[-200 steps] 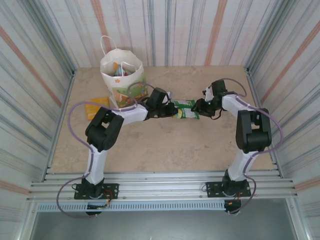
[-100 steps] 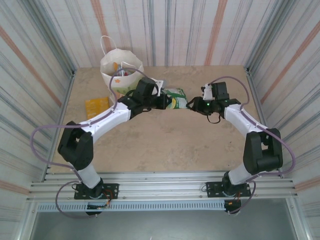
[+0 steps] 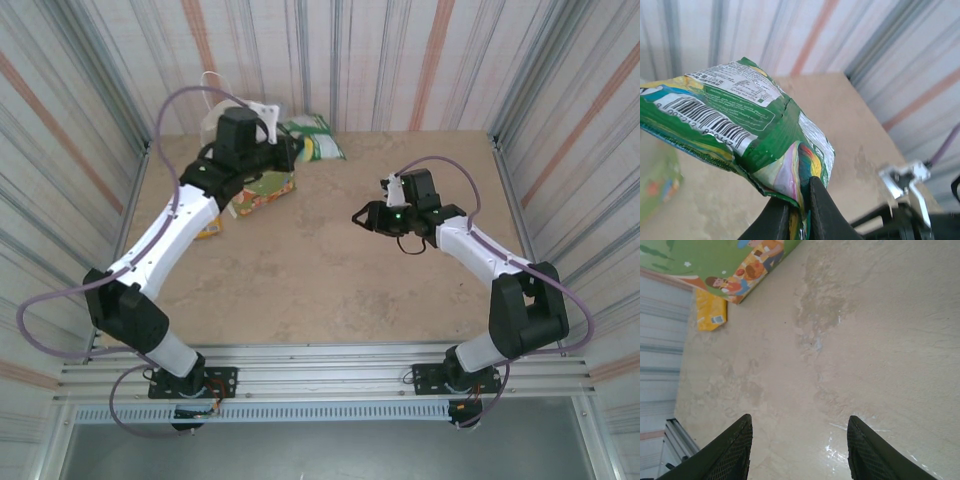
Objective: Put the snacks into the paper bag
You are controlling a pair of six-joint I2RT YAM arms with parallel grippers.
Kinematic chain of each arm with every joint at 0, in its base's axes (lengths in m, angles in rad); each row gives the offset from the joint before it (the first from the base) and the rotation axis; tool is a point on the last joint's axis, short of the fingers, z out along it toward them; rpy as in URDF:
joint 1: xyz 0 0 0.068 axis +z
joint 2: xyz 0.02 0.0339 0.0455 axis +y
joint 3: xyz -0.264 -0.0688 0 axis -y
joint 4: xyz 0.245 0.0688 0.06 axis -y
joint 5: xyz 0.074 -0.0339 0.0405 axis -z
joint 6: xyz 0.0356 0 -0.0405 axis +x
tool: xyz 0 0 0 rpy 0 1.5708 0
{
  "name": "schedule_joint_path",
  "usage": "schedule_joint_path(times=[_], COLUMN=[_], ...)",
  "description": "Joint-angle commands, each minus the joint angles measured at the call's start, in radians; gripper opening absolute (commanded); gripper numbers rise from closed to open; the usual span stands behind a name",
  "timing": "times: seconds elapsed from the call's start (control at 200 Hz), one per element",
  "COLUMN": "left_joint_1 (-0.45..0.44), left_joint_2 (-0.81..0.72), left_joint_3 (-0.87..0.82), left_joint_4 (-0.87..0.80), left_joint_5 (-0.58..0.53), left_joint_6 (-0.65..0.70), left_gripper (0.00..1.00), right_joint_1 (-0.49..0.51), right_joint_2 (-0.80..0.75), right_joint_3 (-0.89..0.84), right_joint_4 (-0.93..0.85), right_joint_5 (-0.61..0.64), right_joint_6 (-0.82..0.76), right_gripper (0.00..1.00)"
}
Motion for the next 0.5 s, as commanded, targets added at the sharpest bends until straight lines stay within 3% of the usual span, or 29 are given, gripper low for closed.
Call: schedule_joint_path(times=[0.0, 0.09, 0.491], left_joint_1=[0.052, 0.104, 0.326], left_joint_2=[-0.046, -0.048, 0.009], left_joint_3=[0.09, 0.117, 0.196], left_joint_4=[0.008, 0.046, 0.1], left_joint_5=[-0.013, -0.042, 0.032], left_joint_6=[0.033, 0.019, -0.084], left_gripper=[0.0, 0.0, 0.0], right_joint_1=[0.016, 0.024, 0.068], right_joint_2=[-0.035, -0.031, 0.003], right_joint_3=[-0.017, -0.017, -0.003], right_joint_4=[0.014, 0.016, 0.03], right_joint_5=[0.024, 0.024, 0.022], right_joint_6=[0.026, 0.032, 0.041], right_gripper=[0.52, 0.52, 0.52])
